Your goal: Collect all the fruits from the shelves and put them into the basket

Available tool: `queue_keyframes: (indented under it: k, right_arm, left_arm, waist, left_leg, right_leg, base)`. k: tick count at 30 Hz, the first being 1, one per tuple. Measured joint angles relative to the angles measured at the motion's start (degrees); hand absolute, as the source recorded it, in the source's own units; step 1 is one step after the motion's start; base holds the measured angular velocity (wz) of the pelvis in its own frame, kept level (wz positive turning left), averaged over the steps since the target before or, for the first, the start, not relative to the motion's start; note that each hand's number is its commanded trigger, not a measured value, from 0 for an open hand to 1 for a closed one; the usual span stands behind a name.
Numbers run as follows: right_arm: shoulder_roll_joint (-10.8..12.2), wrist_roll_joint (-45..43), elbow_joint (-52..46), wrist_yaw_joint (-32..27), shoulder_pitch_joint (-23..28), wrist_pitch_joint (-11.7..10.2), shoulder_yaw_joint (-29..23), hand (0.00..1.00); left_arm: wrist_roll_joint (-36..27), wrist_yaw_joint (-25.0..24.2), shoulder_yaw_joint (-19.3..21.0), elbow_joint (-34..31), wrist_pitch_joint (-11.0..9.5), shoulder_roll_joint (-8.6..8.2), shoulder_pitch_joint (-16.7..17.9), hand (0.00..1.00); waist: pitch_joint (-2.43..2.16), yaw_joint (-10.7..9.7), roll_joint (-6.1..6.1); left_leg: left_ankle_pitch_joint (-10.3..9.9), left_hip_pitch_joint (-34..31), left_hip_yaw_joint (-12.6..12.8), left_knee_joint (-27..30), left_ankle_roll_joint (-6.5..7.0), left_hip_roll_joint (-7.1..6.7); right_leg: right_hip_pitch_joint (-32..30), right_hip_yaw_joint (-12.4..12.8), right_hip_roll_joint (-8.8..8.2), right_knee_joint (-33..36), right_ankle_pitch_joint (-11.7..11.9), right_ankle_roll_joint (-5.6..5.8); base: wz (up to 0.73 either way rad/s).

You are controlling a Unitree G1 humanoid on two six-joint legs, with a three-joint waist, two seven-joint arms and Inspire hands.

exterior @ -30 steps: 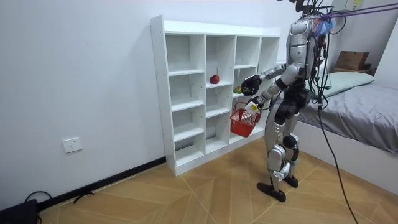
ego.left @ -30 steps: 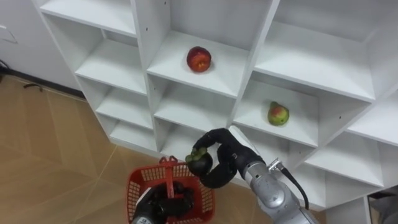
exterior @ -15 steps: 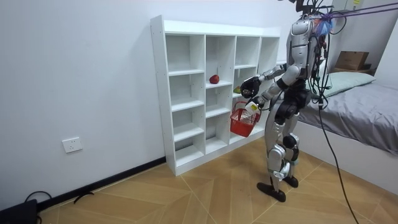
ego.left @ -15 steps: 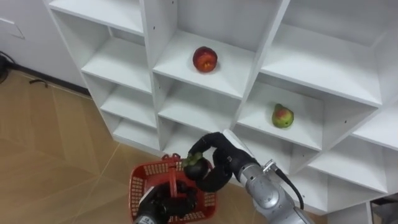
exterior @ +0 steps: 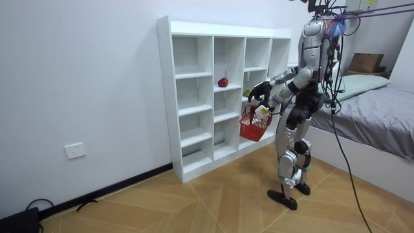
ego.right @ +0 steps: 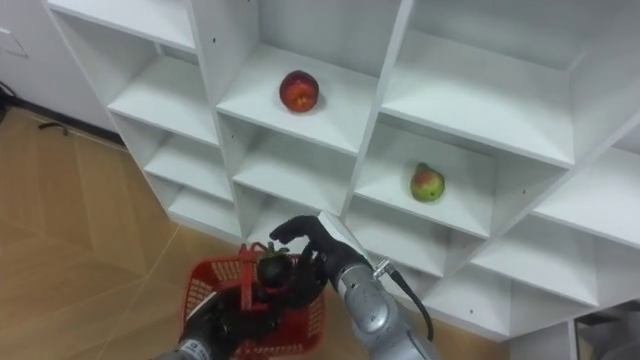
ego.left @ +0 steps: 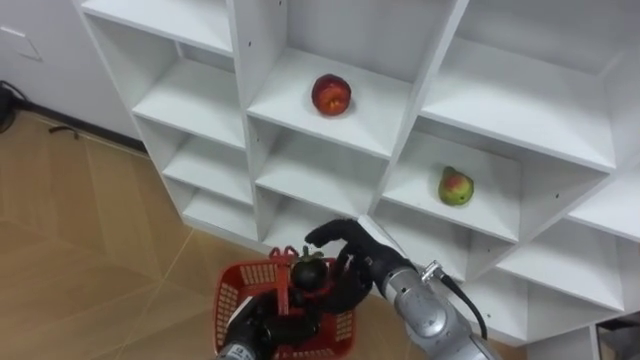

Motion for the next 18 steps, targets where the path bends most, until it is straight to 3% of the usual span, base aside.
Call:
queue_keyframes:
  k: [18]
  right_arm:
    - [-0.1,0.0,1.0,0.5,0.0,0.0,0.0,0.0]
  left_arm:
    - [0.0,0.2,-0.1,0.2,0.8,0.85,-0.2,1.0]
  waist:
    - [-0.34,-0.1,-0.75]
  left_leg:
    - [0.0,0.1,0.0,0.4,0.0,-0.02]
  right_leg:
    - [0.1,0.0,-0.01,0.0,0.0,0.0]
  base:
    - [0.0]
